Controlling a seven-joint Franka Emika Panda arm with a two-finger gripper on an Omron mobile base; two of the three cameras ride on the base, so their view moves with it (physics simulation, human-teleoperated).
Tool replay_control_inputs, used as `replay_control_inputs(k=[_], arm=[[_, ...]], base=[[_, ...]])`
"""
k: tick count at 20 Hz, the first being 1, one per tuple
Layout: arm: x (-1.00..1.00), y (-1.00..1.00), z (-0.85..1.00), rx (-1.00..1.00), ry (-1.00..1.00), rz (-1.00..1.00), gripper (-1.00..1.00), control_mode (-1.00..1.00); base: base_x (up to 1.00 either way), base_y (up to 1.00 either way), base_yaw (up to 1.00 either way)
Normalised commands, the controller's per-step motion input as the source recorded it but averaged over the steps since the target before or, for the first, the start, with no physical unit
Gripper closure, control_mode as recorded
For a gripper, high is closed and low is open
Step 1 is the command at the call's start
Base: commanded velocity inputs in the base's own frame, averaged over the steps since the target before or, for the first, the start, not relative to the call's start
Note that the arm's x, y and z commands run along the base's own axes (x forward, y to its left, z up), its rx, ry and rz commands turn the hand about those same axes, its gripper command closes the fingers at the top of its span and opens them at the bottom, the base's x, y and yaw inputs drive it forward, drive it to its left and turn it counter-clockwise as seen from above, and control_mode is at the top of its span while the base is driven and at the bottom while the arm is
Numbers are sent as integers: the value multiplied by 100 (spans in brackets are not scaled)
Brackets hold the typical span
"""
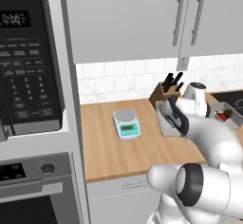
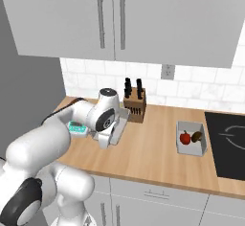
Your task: Take the meat container that has the fish and place it on the second highest rack of the freezer. Then take the vegetable container that has the bell pepper and mushroom and place it on the highest rack of the freezer.
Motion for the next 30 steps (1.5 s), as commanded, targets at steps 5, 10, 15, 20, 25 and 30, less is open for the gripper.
replay_control_inputs(k=[5, 10, 15, 20, 25, 30], arm=[[-32, 56, 100, 0, 11, 19, 100, -100], [-70, 60, 100, 0, 9, 33, 100, -100], [-94, 39, 94, 0, 2, 43, 100, -100], [-100, 17, 51, 4, 0, 50, 100, -100], [-71, 15, 29, 7, 0, 54, 100, -100], [-19, 17, 53, 10, 0, 44, 100, -100]], base=[[0, 0, 0], [0, 0, 0], [0, 0, 0], [0, 0, 0], [0, 0, 0], [0, 0, 0]])
